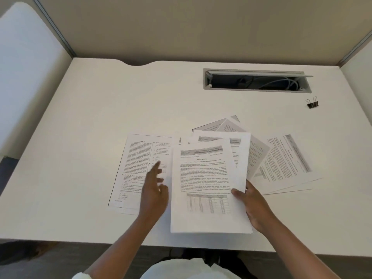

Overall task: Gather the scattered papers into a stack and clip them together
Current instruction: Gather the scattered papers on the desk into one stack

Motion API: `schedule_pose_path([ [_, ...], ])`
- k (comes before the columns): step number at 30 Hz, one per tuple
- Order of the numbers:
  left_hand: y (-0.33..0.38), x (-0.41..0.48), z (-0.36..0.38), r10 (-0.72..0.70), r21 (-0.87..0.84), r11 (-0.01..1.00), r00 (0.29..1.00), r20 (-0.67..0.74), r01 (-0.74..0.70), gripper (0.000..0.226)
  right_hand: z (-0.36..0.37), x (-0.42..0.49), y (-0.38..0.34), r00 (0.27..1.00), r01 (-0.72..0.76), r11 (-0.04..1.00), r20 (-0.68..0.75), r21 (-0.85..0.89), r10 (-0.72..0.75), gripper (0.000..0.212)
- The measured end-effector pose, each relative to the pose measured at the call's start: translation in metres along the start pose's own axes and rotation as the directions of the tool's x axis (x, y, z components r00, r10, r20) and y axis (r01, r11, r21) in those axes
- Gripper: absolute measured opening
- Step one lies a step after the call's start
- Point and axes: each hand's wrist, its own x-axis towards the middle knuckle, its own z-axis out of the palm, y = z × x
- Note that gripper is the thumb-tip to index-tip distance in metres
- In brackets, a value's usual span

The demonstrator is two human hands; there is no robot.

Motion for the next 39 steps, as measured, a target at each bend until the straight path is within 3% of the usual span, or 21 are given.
schedule_pose_path([
  [1,0.006,0.007,-0.004,-0.163,-0.156,0.975,0.986,-0.013,0.159,0.05,-0.002,-0.003,-0.002,1.0,0.014,1.0,0.017,0.012,-0.014,0.039],
  [3,0.016,0.021,-0.009,-0.454,-0.408,0.775,0.874,0.172,0.483,0.023,-0.002,-0.007,-0.006,0.997,0.045,0.999,0.066,0.03,-0.047,0.039],
  [5,0.026,0.027,-0.013,-0.467,-0.486,0.638,0.802,0.373,0.598,0.03,-0.002,-0.013,-0.011,0.994,0.052,0.997,0.093,0.049,-0.057,0.038],
  [6,0.032,0.028,-0.015,-0.421,-0.507,0.618,0.797,0.433,0.601,0.03,-0.001,-0.014,-0.014,0.993,0.052,0.997,0.104,0.058,-0.058,0.037],
  [9,0.04,0.028,-0.008,-0.342,-0.487,0.658,0.804,0.487,0.575,0.031,0.001,-0.016,-0.017,0.992,0.028,0.997,0.117,0.068,-0.036,0.032],
  [12,0.038,0.032,0.002,-0.356,-0.379,0.763,0.83,0.429,0.523,0.034,0.007,-0.015,-0.017,0.995,0.013,0.999,0.097,0.045,-0.018,0.032],
  [17,0.045,0.029,0.012,-0.355,-0.338,0.831,0.889,0.289,0.441,0.018,0.018,-0.005,-0.012,0.995,0.099,0.978,-0.004,-0.182,-0.101,0.036],
  [20,0.055,0.033,0.012,-0.317,-0.348,0.856,0.919,0.233,0.383,0.015,0.024,-0.004,-0.02,0.984,0.149,0.972,-0.069,-0.183,-0.164,0.033],
  [26,0.096,0.05,-0.014,-0.054,-0.393,0.912,0.984,0.172,0.118,0.029,0.03,-0.009,-0.061,0.934,0.327,0.944,-0.139,-0.038,-0.329,0.035],
  [31,0.127,0.047,-0.036,0.166,-0.539,0.835,0.984,0.062,-0.107,0.03,0.03,-0.025,-0.089,0.828,0.547,0.837,-0.127,-0.032,-0.546,0.038],
  [36,0.087,0.033,-0.016,0.097,-0.314,0.947,0.99,0.104,-0.059,0.043,0.03,-0.011,-0.06,0.828,0.504,0.806,-0.093,-0.309,-0.553,0.048],
  [39,0.07,0.028,-0.003,0.061,-0.185,0.982,0.99,0.13,-0.037,0.046,0.03,-0.001,-0.045,0.82,0.463,0.771,-0.119,-0.437,-0.56,0.032],
])
